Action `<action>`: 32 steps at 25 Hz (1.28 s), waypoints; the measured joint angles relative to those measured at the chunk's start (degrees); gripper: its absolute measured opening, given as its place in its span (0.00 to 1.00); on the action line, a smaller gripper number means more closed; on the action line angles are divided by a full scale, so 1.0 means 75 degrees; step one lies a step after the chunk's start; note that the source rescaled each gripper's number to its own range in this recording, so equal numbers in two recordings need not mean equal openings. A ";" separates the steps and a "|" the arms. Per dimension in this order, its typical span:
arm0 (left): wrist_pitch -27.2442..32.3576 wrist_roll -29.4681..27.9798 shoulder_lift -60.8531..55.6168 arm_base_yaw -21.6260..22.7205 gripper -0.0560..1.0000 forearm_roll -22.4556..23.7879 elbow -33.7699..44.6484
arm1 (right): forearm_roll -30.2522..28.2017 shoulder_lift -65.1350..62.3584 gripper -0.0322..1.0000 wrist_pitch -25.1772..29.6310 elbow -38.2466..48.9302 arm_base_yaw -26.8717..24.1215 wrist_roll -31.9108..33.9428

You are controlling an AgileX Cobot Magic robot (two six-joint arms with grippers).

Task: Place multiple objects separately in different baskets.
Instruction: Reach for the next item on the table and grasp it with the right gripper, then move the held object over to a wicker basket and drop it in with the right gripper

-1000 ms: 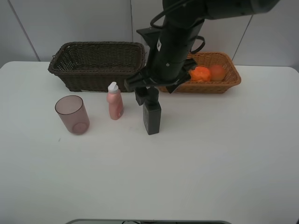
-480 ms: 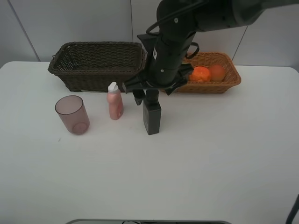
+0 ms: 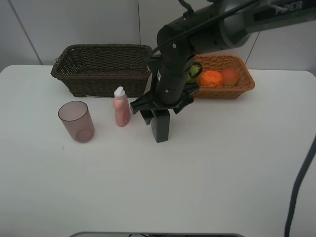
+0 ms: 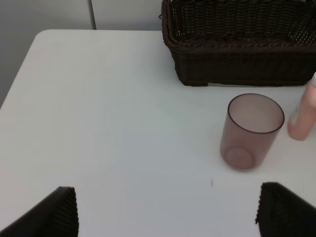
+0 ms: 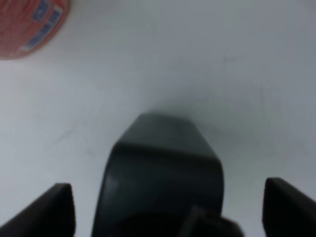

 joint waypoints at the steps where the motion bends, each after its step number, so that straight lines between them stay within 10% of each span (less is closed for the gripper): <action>1: 0.0000 0.0000 0.0000 0.0000 0.92 0.0000 0.0000 | 0.0000 0.0000 0.68 -0.0008 0.0000 0.0000 0.0000; 4: 0.0000 0.0000 0.0000 0.0000 0.92 0.0000 0.0000 | 0.0041 0.0000 0.03 -0.0022 0.0000 0.0000 0.0000; 32: 0.0000 0.0000 0.0000 0.0000 0.92 0.0000 0.0000 | 0.0097 -0.0569 0.08 -0.0029 0.0000 0.0000 0.0000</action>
